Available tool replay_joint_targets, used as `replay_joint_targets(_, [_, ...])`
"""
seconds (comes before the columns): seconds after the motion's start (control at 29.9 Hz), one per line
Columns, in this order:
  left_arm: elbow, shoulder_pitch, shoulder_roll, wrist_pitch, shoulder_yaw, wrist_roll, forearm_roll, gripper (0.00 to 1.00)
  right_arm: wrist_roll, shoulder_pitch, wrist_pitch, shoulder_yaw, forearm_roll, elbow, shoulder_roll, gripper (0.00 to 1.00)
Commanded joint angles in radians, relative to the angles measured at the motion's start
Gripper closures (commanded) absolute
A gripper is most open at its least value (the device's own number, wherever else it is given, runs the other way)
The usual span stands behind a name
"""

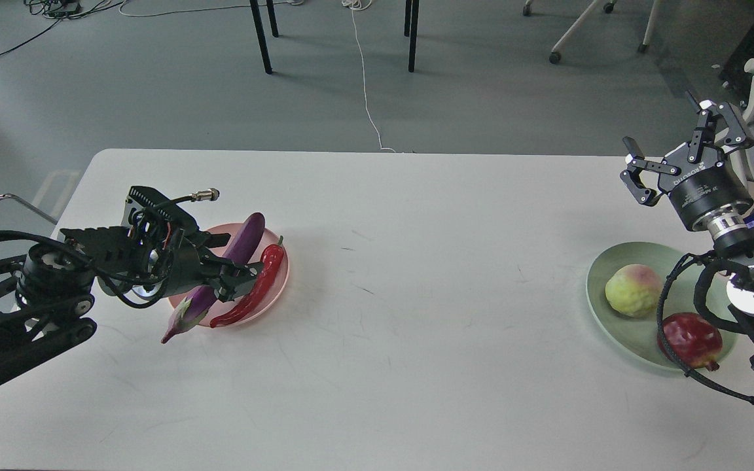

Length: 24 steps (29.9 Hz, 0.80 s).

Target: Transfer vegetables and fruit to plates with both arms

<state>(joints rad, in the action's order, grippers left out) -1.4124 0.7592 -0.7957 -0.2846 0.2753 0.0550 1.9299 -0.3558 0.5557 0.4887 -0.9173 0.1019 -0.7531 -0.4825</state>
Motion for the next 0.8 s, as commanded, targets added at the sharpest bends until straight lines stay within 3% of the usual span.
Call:
replay_joint_targets(0.0, [0.001,0.008,-0.008,0.010,0.004,0.002,-0.044,0.14,0.000,0.000,0.000,0.000,-0.001,0.000,-0.001,0.02])
replay_joint_targets(0.17, [0.007,0.008,-0.011,0.013,0.128,0.000,-0.242,0.09,0.000,0.003,0.000,0.000,0.001,0.001,0.001,0.02])
replay_joint_targets(0.33, [0.056,0.002,0.006,0.042,0.298,-0.014,-0.717,0.03,-0.002,0.030,0.000,0.003,0.002,0.006,-0.001,0.02])
replay_joint_targets(0.53, [0.209,0.011,0.032,0.053,0.387,0.015,-1.256,0.02,0.003,0.073,0.000,0.000,0.002,0.011,0.002,0.02])
replay_joint_targets(0.77, [0.397,0.019,0.202,0.045,0.511,0.080,-1.425,0.02,0.006,0.116,-0.044,-0.009,0.001,0.009,-0.005,0.01])
